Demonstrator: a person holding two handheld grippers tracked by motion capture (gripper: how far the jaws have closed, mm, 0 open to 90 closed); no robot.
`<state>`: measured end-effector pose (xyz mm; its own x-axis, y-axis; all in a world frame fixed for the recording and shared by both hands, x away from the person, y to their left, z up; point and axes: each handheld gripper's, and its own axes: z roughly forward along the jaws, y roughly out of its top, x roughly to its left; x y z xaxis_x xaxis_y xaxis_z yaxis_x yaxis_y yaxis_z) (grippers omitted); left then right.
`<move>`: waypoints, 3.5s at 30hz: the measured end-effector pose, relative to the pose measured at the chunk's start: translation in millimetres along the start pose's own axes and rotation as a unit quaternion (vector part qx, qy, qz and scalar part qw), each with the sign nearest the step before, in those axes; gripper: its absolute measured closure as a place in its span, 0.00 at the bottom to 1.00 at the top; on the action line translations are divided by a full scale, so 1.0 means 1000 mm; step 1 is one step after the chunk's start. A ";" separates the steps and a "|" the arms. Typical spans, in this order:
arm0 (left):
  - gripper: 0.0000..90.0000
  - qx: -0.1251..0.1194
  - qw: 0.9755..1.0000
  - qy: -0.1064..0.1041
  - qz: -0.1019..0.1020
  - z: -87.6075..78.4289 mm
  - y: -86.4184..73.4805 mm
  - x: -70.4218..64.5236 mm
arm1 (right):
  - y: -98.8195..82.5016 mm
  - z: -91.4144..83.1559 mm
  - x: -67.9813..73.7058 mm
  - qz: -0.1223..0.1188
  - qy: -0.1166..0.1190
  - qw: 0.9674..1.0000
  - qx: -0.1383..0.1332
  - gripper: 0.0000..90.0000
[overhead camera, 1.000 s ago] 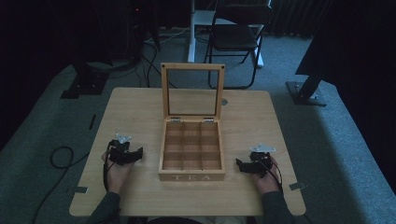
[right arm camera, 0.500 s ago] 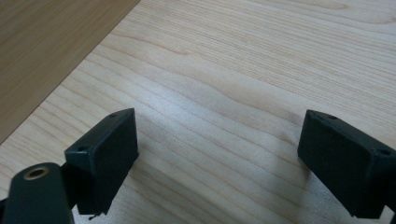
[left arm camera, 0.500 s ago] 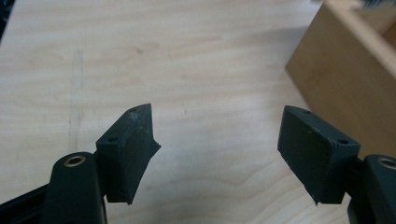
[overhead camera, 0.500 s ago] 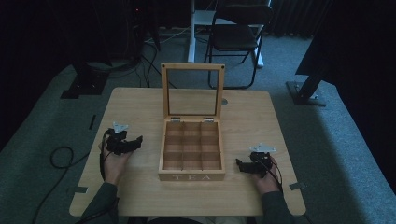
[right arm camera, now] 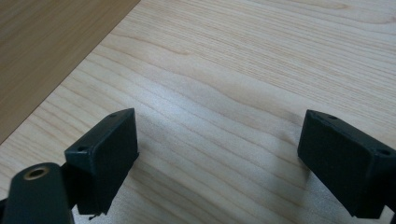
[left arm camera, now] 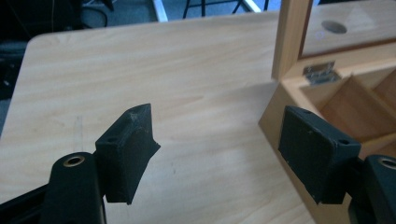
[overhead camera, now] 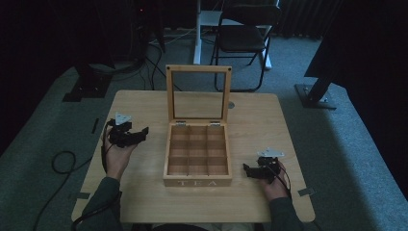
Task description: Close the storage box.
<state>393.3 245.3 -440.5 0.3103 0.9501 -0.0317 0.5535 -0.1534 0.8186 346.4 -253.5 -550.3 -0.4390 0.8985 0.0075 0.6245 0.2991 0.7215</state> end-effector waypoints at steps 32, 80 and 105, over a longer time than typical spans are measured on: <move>0.33 -0.038 0.999 -0.004 0.027 0.008 0.061 0.001 | 0.000 0.000 0.000 0.000 0.000 1.000 0.000 0.13; 0.43 -0.037 0.997 -0.039 0.050 0.062 0.114 -0.043 | 0.000 0.000 0.001 -0.002 0.001 1.000 0.000 0.13; 0.43 -0.042 0.995 -0.064 0.065 0.086 0.153 -0.055 | 0.000 0.000 0.002 -0.005 0.003 1.000 0.000 0.13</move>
<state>527.0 146.1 -363.0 0.4748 0.8800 0.0091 0.4368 -0.2447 0.8656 345.3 -252.1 -550.4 -0.4490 0.8935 0.0057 0.6203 0.3071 0.7218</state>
